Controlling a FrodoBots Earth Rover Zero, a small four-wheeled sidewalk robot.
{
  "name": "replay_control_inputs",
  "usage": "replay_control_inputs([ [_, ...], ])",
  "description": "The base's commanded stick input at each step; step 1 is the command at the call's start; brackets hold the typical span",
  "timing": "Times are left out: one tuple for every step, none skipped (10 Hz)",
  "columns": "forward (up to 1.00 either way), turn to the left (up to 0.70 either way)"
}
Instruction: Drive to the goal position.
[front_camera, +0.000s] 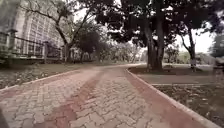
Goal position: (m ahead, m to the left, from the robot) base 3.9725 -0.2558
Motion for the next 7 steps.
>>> replay_control_inputs([
  [0.70, 0.00],
  [0.70, -0.02],
  [0.70, -0.01],
  [0.70, 0.00],
  [0.70, 0.00],
  [0.70, 0.00],
  [0.70, -0.01],
])
